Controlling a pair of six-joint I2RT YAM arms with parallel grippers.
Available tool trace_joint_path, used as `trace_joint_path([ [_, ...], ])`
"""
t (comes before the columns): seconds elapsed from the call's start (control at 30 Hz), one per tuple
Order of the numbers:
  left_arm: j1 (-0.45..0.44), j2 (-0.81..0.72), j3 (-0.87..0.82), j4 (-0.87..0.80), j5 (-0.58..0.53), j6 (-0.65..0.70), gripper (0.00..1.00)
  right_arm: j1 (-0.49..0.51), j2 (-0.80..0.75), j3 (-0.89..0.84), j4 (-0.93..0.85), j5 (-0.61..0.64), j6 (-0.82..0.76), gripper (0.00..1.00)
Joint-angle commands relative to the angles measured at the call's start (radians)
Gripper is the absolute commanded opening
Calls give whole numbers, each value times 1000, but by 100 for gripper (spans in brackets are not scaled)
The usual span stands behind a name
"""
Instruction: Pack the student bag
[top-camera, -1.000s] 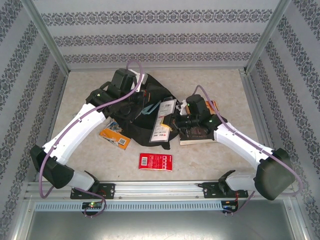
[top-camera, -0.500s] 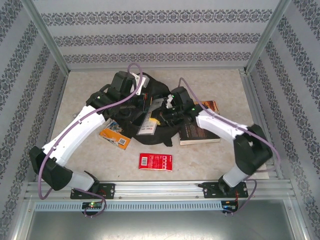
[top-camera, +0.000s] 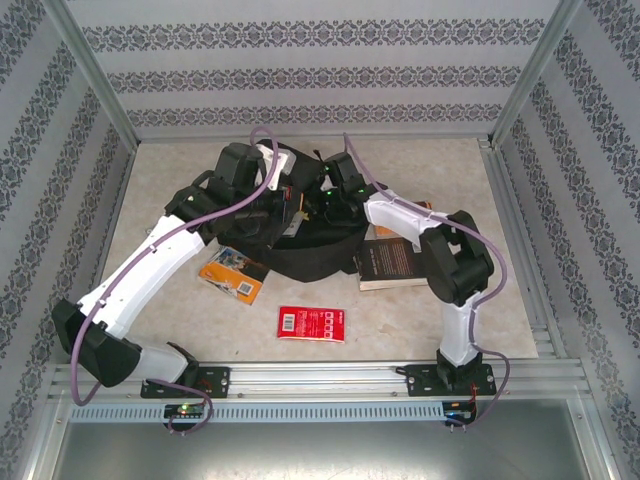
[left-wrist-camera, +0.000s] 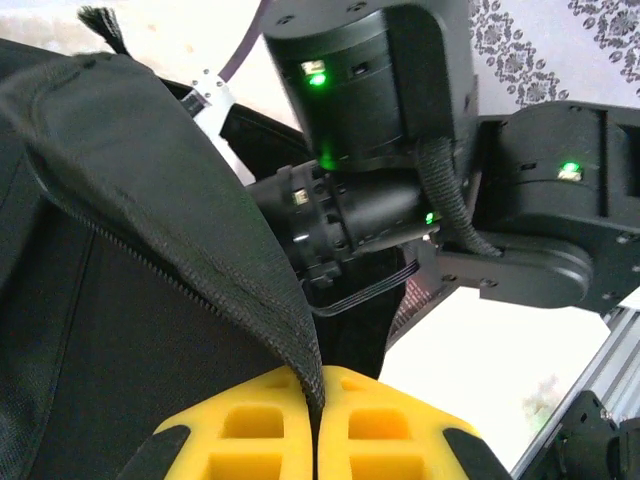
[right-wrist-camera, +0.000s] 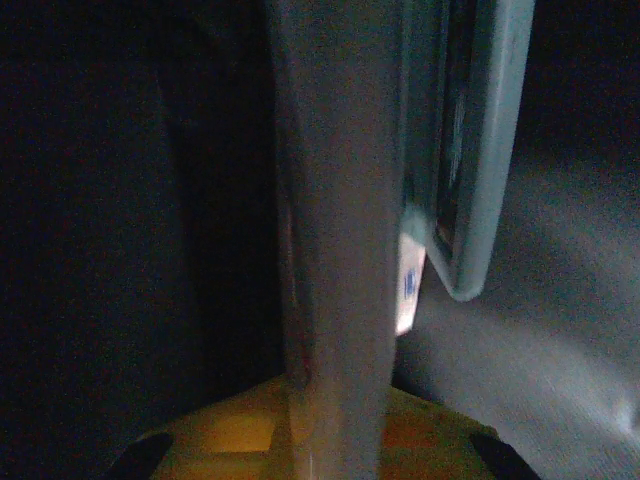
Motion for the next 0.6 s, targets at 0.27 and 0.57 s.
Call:
trace_joint_path([
  [0.27, -2, 69, 106, 98, 16, -74, 0, 54, 242, 339, 41, 142, -51, 62],
  [0.57, 34, 139, 171, 84, -9, -82, 0, 38, 72, 241, -141, 221, -284, 80],
])
